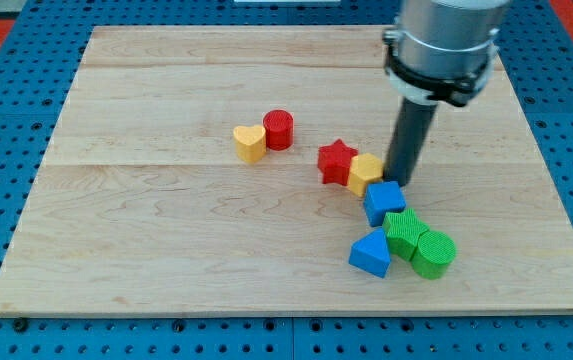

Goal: Slide the yellow hexagon to the left side of the red star

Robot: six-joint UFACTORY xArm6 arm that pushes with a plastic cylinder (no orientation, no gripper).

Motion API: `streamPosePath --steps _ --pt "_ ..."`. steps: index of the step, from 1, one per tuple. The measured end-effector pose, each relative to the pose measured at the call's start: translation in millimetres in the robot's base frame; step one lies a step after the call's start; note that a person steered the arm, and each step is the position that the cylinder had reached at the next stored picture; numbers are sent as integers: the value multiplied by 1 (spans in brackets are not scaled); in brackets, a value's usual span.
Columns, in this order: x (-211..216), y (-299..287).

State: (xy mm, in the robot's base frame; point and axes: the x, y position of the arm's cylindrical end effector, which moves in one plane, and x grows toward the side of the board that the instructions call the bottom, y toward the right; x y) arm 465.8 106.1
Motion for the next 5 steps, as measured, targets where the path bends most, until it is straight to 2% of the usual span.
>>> streamPosePath --steps 2,3,4,5 --pt "-20 -61" --pt "-25 -69" --pt "-12 -45" --pt "13 -49"
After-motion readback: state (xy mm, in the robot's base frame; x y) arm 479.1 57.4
